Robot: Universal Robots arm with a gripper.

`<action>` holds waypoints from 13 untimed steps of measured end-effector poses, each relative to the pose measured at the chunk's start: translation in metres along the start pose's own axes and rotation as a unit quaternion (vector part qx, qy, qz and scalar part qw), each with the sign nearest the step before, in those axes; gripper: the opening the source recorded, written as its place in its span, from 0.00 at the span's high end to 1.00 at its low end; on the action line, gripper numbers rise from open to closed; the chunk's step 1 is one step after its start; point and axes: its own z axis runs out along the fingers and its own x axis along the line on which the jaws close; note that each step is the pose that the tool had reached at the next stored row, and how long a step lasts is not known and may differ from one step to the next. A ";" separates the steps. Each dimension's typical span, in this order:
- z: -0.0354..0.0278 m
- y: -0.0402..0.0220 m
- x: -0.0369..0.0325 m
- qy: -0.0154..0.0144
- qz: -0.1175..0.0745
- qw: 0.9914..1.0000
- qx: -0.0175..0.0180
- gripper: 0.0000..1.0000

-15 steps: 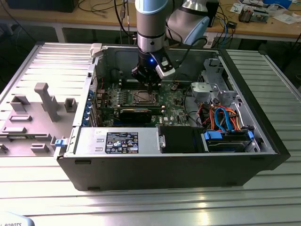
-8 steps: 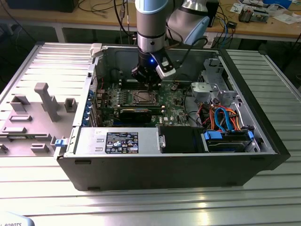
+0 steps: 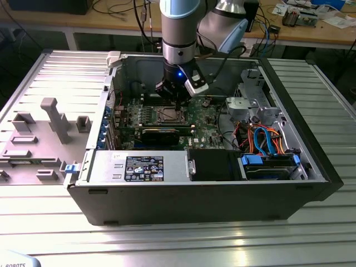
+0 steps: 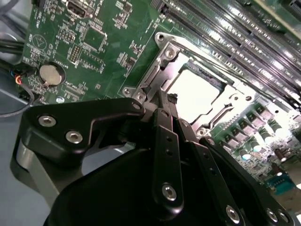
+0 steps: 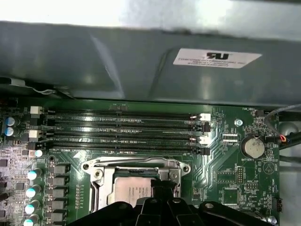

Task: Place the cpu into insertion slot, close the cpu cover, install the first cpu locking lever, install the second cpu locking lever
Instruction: 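Install the second cpu locking lever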

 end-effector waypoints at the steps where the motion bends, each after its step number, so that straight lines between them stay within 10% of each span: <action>1: -0.0034 0.0001 -0.0002 0.000 0.000 1.000 0.000 0.89; 13: -0.0153 -0.0124 -0.0004 0.000 0.000 1.000 0.000 0.89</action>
